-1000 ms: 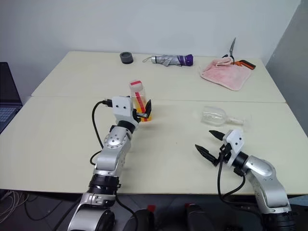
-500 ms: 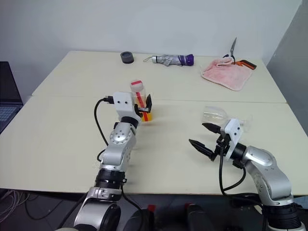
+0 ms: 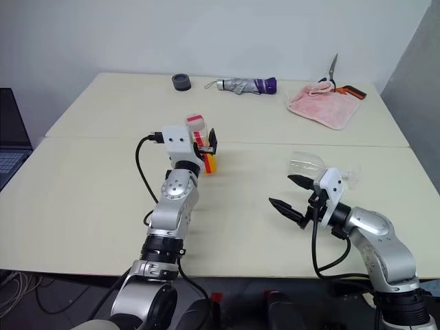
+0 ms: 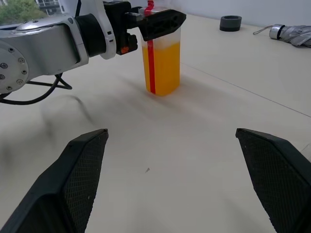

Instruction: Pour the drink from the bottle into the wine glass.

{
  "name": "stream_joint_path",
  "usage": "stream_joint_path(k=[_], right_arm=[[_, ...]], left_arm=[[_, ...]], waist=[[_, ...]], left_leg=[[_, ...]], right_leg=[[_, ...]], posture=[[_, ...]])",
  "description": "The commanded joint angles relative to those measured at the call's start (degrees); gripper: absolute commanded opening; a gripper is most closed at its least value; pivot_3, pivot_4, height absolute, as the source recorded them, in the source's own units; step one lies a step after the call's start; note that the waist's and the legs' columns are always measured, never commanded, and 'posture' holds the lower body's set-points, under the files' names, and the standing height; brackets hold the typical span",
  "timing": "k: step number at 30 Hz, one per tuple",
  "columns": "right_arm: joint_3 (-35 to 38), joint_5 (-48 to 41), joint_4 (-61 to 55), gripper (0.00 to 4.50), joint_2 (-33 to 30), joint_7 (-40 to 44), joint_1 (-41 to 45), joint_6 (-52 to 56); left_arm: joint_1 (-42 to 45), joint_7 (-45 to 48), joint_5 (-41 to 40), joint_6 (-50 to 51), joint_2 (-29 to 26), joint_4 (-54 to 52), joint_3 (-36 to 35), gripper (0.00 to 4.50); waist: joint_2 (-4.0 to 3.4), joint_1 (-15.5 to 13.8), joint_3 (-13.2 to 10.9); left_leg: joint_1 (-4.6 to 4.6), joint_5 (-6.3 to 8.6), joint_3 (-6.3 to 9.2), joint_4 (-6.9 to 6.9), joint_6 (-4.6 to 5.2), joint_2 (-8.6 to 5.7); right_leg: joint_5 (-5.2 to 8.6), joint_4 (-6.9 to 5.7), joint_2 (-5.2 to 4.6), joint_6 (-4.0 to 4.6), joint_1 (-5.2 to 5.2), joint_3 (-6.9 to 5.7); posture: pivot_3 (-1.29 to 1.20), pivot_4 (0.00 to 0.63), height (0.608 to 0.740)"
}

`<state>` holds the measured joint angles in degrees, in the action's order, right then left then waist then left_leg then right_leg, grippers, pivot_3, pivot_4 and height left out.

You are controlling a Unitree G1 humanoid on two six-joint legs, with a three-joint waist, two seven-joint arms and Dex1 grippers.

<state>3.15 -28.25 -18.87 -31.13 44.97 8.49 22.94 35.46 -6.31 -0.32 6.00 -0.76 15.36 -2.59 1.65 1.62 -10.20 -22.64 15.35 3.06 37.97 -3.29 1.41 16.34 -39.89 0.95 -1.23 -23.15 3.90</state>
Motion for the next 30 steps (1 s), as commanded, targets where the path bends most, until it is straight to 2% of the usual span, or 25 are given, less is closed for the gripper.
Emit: stream_joint_path(k=[1,11,15,19,21,30], right_arm=[[0.25,-0.45,-0.99,4.5,-0.04,0.18,0.98,-0.32],[0.66,-0.92,-0.22,4.5,0.55,-0.11,1.41,-0.03],[0.86,-1.16,-0.26,4.5,0.62,-0.25,1.46,0.24],[0.86,-1.22,-0.23,4.5,0.66,-0.25,1.5,0.44],[0.9,-1.29,-0.22,4.5,0.67,-0.22,1.53,0.54],[0.71,-1.04,0.28,4.5,0.52,0.36,1.48,0.18]], left_arm=[[1.61,-0.68,1.1,0.24,0.1,-0.88,0.46,4.48],[1.91,0.81,1.26,1.42,-0.43,-0.59,1.04,4.48],[1.94,1.7,1.43,1.5,-0.59,-1.04,1.58,3.6],[2.02,2.46,1.72,1.51,-0.9,-1.34,1.95,2.3],[2.05,2.51,1.8,1.56,-0.93,-1.39,1.83,1.87],[1.1,3.72,1.43,1.84,-1.84,-3.03,1.47,1.81]], waist=[[0.0,0.0,0.0],[0.0,0.0,0.0],[0.0,0.0,0.0],[0.0,0.01,0.0],[0.0,0.0,0.0],[0.0,0.0,0.0]], left_leg=[[0.0,0.0,0.0,0.0,0.0,0.0],[0.0,0.0,0.0,0.0,0.0,0.0],[0.0,0.0,0.0,0.0,0.0,0.0],[0.0,0.0,0.0,0.0,0.0,0.0],[0.0,0.0,0.0,0.0,0.0,0.0],[0.0,0.0,0.0,0.0,0.0,0.0]], right_leg=[[0.0,0.0,0.0,0.0,0.0,0.0],[0.0,0.0,0.0,0.0,0.0,-0.01],[0.0,0.0,0.0,0.0,0.0,-0.01],[0.0,0.0,0.0,0.0,0.0,-0.01],[0.0,0.0,0.0,0.0,0.0,-0.01],[0.0,0.0,0.0,0.0,0.0,0.0]], posture=[[0.0,0.15,0.74],[0.0,0.15,0.74],[0.0,0.15,0.74],[0.0,0.15,0.74],[0.0,0.15,0.74],[0.0,0.15,0.74]])
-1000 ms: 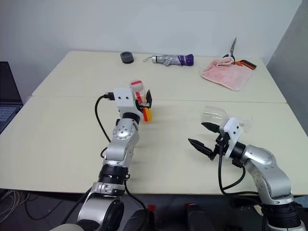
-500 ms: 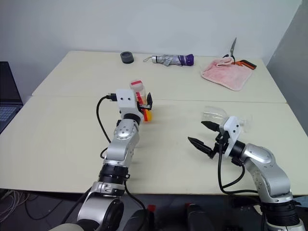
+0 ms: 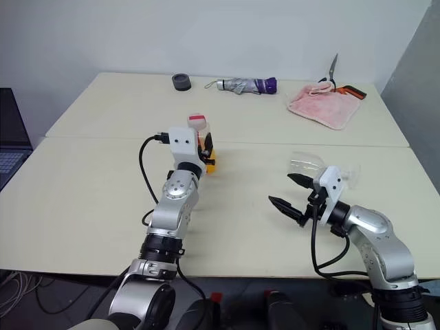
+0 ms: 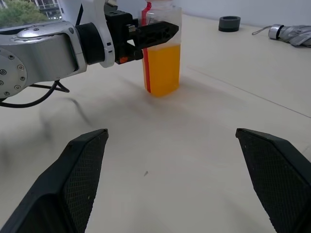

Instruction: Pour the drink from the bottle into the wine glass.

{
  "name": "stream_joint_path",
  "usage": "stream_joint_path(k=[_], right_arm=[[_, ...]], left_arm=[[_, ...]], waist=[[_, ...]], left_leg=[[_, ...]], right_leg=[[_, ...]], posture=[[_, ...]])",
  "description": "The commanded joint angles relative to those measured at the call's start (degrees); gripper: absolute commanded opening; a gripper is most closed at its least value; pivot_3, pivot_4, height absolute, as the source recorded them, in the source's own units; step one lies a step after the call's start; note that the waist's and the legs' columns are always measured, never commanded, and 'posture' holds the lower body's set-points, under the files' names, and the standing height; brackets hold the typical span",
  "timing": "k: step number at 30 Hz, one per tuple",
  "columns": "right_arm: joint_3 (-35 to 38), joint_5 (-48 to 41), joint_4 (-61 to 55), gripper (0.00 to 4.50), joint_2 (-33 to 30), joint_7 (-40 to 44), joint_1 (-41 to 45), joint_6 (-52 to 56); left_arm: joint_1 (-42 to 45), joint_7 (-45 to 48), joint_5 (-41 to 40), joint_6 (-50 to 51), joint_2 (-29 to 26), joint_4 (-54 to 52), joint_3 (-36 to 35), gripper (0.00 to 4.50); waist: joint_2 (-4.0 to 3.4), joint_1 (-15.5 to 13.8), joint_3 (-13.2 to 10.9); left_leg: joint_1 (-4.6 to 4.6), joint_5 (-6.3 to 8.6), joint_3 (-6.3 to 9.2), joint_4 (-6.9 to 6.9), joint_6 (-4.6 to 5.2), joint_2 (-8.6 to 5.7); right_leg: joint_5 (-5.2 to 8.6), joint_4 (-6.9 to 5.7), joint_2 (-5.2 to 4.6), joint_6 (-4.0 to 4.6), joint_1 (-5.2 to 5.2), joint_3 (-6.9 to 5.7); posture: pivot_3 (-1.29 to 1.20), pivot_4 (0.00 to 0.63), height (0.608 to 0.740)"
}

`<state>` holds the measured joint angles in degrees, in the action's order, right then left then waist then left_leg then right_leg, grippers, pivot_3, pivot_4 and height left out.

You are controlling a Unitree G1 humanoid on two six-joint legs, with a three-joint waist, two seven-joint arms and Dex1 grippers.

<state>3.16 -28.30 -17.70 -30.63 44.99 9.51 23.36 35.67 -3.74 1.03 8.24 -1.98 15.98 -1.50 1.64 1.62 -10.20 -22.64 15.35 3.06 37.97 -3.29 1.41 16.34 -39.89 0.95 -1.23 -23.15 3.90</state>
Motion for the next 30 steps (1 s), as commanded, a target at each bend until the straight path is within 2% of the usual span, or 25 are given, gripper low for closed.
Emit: stream_joint_path(k=[1,7,13,21,30], right_arm=[[0.57,-0.89,-0.9,4.5,0.01,0.41,0.49,-0.3],[-0.2,-0.49,-1.58,4.5,-0.09,0.5,0.46,-0.13],[-1.29,-0.41,-1.73,4.5,0.13,0.12,0.86,0.04],[-1.52,-0.54,-1.54,4.5,-0.04,0.1,0.8,-0.1],[-1.4,-0.26,-1.67,4.5,-0.12,-0.12,0.12,-0.32]], left_arm=[[0.64,2.13,-0.26,-0.24,-0.98,-4.08,0.45,1.81],[-2.22,8.46,-4.49,2.4,-4.93,-8.07,-2.2,1.81],[-3.73,13.71,-7.57,2.92,-8.36,-7.43,-3.51,1.81],[-3.7,16.15,-7.86,1.79,-9.28,-6.2,-3.32,4.45],[-1.7,17.47,-8.15,0.46,-9.62,-4.26,-3.77,4.48]], waist=[[0.0,0.01,0.0],[0.0,0.12,0.0],[0.0,0.11,0.0],[0.0,0.07,0.0],[0.0,0.07,0.0]], left_leg=[[0.0,0.0,0.0,0.0,0.0,0.0],[0.0,0.0,-0.01,0.0,0.0,0.03],[0.0,0.0,0.0,0.0,0.0,0.03],[0.0,0.0,0.01,0.01,0.0,0.03],[0.0,0.0,0.01,0.01,0.0,0.03]], right_leg=[[0.0,0.0,0.0,0.0,0.0,0.0],[0.0,-0.01,0.0,0.0,-0.02,0.0],[0.0,-0.01,0.0,0.0,-0.02,-0.01],[0.0,-0.01,0.0,0.0,-0.02,-0.02],[0.0,-0.02,0.0,0.0,-0.02,-0.02]], posture=[[0.0,0.15,0.74],[0.0,0.15,0.74],[0.0,0.15,0.74],[0.0,0.15,0.74],[0.0,0.15,0.74]])
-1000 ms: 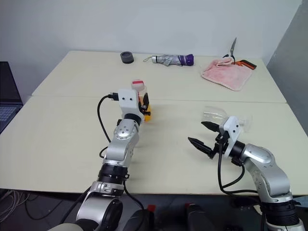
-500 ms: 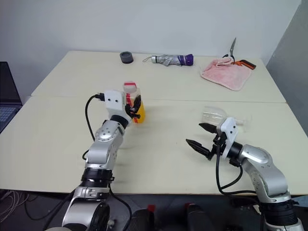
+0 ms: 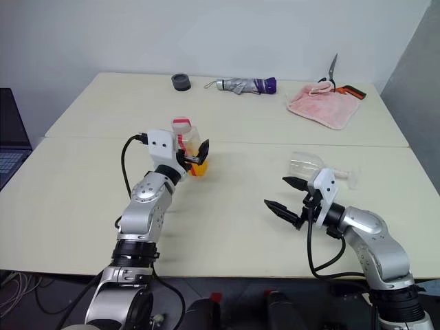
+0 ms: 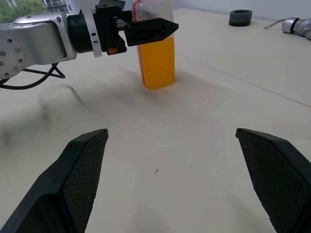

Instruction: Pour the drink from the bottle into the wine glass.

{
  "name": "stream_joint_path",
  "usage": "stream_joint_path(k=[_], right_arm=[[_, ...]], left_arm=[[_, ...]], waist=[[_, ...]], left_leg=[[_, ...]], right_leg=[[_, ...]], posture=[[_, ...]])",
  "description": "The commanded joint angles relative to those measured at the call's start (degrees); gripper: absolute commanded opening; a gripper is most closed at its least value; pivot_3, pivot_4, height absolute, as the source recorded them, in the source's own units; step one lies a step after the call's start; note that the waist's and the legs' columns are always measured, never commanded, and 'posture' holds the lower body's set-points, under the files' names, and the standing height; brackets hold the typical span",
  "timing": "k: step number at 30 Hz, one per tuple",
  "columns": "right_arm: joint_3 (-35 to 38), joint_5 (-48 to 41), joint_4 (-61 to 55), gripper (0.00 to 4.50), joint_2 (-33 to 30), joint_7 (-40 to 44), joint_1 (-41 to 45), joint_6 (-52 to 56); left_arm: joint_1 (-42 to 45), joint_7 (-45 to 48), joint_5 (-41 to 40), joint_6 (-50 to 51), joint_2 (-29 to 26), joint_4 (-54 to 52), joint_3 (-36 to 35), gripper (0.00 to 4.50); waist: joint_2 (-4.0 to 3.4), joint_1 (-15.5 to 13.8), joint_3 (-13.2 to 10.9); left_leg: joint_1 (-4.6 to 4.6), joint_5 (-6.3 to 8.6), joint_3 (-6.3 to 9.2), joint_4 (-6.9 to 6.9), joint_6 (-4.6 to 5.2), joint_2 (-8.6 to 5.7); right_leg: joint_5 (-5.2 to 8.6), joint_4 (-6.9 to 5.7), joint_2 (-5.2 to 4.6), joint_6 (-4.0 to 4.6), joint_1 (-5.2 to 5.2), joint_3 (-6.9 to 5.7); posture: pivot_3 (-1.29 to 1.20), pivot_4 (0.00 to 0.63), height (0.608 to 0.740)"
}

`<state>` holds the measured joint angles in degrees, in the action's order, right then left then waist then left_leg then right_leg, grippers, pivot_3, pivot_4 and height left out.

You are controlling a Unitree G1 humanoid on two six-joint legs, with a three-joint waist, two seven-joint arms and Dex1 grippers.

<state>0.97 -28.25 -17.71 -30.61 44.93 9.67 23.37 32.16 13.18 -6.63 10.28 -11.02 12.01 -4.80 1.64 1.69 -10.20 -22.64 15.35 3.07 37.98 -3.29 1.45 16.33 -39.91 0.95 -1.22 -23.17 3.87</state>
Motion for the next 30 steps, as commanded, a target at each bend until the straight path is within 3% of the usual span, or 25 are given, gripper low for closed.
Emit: stream_joint_path(k=[1,20,23,29,30], right_arm=[[0.76,-0.29,-1.68,4.5,-0.11,-0.12,-0.01,-0.32],[0.45,0.29,-1.7,4.5,-0.17,-0.19,-0.22,-0.33],[0.52,0.28,-1.73,4.5,-0.24,-0.12,-0.24,-0.26],[0.42,0.29,-1.47,4.5,-0.3,0.17,-0.15,-0.3],[0.4,0.28,-1.46,4.5,-0.3,0.21,-0.14,-0.31]], left_arm=[[2.04,0.76,-0.6,-1.66,-0.73,0.04,-0.62,4.48],[4.96,4.43,-1.26,-3.39,-1.85,4.0,-1.23,4.48],[4.89,4.45,-1.01,-3.33,-1.85,3.74,-1.22,3.87],[3.89,4.66,-1.33,-2.93,-1.74,2.29,-1.42,1.99],[3.67,4.7,-1.33,-2.86,-1.77,2.03,-1.44,1.85]], waist=[[0.0,0.0,0.0],[0.0,0.0,0.0],[0.0,0.0,0.0],[0.0,0.0,0.0],[0.0,0.0,0.0]], left_leg=[[0.0,0.0,0.0,0.0,0.0,0.0],[-0.01,0.0,0.01,0.01,0.0,0.0],[-0.01,0.0,0.01,0.01,0.0,0.0],[-0.01,0.0,0.01,0.01,0.0,0.0],[-0.01,0.0,0.01,0.01,0.0,0.0]], right_leg=[[0.0,0.0,0.0,0.0,0.0,0.0],[0.0,0.0,0.0,0.0,0.0,-0.02],[0.0,0.0,0.0,0.0,0.0,-0.02],[0.0,0.0,0.0,0.0,0.0,-0.02],[0.0,0.0,0.0,0.0,0.0,-0.02]], posture=[[0.0,0.15,0.74],[0.0,0.15,0.74],[0.0,0.15,0.74],[0.0,0.15,0.74],[0.0,0.15,0.74]])
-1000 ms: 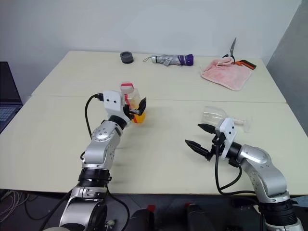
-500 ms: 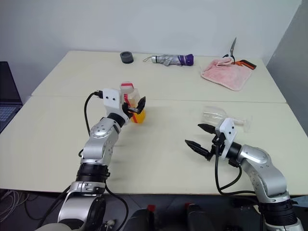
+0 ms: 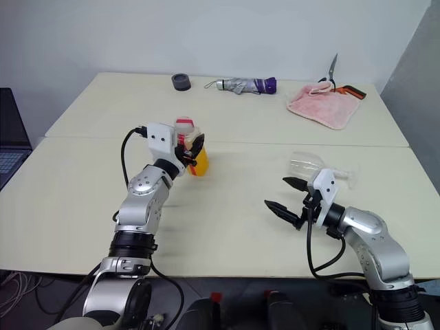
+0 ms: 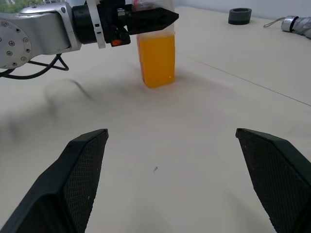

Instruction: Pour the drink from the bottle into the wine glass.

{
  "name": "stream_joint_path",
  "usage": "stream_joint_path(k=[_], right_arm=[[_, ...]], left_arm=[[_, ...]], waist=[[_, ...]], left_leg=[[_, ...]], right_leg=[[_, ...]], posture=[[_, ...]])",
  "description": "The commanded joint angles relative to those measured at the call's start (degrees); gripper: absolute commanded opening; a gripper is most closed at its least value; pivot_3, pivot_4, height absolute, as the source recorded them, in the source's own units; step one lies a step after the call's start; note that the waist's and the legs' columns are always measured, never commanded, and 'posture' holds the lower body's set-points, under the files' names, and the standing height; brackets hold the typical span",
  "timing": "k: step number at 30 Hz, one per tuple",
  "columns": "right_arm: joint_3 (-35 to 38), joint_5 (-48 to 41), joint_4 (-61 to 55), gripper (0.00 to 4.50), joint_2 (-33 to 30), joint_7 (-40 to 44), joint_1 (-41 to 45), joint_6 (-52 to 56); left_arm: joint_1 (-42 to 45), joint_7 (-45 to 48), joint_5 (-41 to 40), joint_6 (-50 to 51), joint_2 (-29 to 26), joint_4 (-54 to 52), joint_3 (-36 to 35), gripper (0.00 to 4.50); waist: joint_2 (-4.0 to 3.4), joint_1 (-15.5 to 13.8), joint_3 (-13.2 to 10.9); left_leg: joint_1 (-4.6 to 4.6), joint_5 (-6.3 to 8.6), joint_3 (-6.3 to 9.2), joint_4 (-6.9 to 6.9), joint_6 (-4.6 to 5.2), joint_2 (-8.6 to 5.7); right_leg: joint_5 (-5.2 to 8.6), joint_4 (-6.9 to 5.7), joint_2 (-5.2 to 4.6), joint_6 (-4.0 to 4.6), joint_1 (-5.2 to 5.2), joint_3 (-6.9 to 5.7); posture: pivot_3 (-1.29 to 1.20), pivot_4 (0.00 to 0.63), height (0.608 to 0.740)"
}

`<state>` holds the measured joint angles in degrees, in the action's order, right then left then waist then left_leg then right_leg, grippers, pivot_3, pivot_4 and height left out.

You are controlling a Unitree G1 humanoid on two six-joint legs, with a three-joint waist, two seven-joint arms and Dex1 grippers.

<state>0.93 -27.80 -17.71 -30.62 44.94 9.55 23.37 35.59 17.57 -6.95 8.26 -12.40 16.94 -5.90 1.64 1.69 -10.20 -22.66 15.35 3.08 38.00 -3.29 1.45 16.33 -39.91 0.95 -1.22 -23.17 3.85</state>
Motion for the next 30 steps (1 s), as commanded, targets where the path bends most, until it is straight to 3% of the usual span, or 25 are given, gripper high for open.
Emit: stream_joint_path(k=[1,9,18,30], right_arm=[[0.41,-0.17,-1.47,4.5,-0.27,0.2,0.03,-0.3],[0.4,0.14,-1.4,4.5,0.27,-0.41,0.02,-0.8],[0.76,1.68,-1.73,4.5,0.8,-2.52,-0.89,-1.72],[3.68,-0.33,-10.99,4.5,-2.72,-6.65,-6.86,4.97]], left_arm=[[-0.03,0.4,-1.02,-0.75,-0.48,-3.22,-0.38,1.82],[-2.77,4.55,-2.13,0.91,-2.67,-7.99,0.17,1.82],[-4.91,16.86,-9.91,5.51,-5.91,-13.46,1.36,1.82],[-1.52,37.24,-17.17,9.29,-7.66,-11.76,7.14,1.82]], waist=[[0.0,0.0,0.0],[0.0,0.1,0.0],[0.0,0.01,0.0],[-0.01,0.02,-0.01]], left_leg=[[0.0,0.0,0.0,0.0,0.0,0.0],[0.01,0.0,-0.01,0.0,0.0,0.02],[-0.02,0.0,0.02,0.01,0.0,0.03],[-0.03,0.0,0.02,0.02,0.0,0.0]], right_leg=[[0.0,0.0,0.0,0.0,0.0,0.0],[0.0,0.0,0.0,0.0,0.0,0.01],[0.0,0.0,-0.01,0.0,-0.01,-0.02],[0.01,0.0,0.01,-0.01,-0.01,-0.02]], posture=[[0.0,0.15,0.74],[0.0,0.15,0.74],[0.0,0.15,0.74],[0.0,0.15,0.74]])
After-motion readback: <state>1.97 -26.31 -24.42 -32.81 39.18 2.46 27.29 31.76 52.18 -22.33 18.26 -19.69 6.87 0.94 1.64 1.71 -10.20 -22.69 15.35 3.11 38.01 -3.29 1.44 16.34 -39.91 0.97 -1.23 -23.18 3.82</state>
